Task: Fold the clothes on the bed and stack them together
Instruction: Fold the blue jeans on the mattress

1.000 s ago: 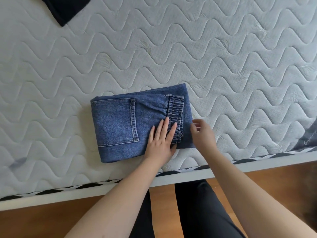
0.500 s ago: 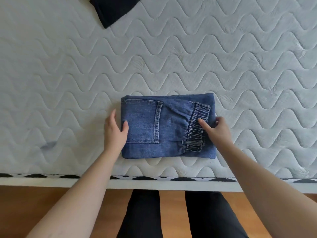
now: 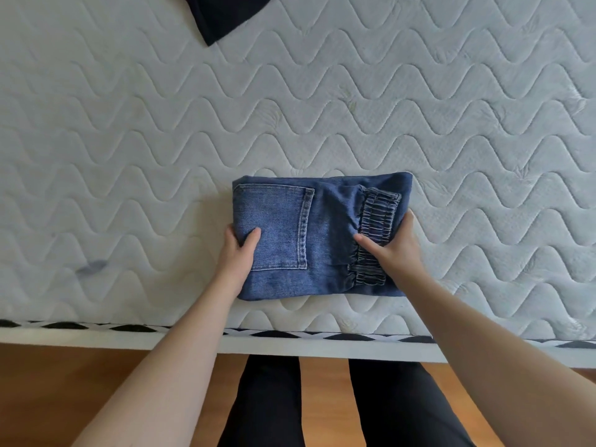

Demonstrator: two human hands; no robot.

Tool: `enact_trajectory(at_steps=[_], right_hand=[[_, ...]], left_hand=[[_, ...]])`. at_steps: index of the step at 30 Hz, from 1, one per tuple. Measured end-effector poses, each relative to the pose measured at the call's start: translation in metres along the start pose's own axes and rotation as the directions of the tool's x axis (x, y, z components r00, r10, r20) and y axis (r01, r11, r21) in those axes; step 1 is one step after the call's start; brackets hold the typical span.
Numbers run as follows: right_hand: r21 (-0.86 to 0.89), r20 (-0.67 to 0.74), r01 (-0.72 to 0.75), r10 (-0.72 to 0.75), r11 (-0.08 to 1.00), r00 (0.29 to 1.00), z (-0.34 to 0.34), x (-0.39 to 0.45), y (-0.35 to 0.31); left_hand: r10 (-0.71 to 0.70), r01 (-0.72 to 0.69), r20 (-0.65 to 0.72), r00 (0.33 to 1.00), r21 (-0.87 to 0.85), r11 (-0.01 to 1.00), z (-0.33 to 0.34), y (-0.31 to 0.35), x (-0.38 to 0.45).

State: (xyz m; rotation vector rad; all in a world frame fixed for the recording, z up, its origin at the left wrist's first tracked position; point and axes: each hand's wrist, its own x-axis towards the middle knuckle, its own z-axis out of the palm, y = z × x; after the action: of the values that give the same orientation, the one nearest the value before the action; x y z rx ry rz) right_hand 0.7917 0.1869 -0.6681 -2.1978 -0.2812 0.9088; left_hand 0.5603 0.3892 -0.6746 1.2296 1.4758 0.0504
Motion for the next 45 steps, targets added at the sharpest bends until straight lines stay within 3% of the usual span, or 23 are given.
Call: enact_trajectory(at_steps=[4,10,22,32,39,45], right_hand=[[0.004,0.019,-0.026,0.026,1.0,0.999,-0.003,0.003,-0.001],[0.084,0.011,-0.012,0.011,0.996,1.0,-0.031,-0.016,-0.017],[0.131,-0.14,0.136,-0.117,0.982,0.983,-0.193,-0.135,-0.074],[0.197,-0.256,0.261,-0.207,0.945,0.944,-0.271,-0.213,-0.103],[0.108,-0.328,0.333,-0.283,0.937,0.901,-0.277,-0.268,-0.122],[0.116,-0.4,0.371,-0.299,0.921,0.866,-0.241,-0.339,-0.124]], left_hand=[[-0.054,0.068,0.081,0.995,-0.184,0.981,-0.001,0.011,-0.005],[0.062,-0.054,0.109,0.992,-0.069,0.996,-0.012,0.035,-0.035],[0.296,-0.315,0.25,0.922,0.039,0.948,-0.003,0.139,-0.185],[0.469,-0.497,0.211,0.858,0.105,0.861,-0.001,0.209,-0.294],[0.57,-0.587,0.168,0.804,0.072,0.807,-0.033,0.2,-0.344],[0.583,-0.601,0.222,0.781,0.015,0.799,-0.085,0.173,-0.37]])
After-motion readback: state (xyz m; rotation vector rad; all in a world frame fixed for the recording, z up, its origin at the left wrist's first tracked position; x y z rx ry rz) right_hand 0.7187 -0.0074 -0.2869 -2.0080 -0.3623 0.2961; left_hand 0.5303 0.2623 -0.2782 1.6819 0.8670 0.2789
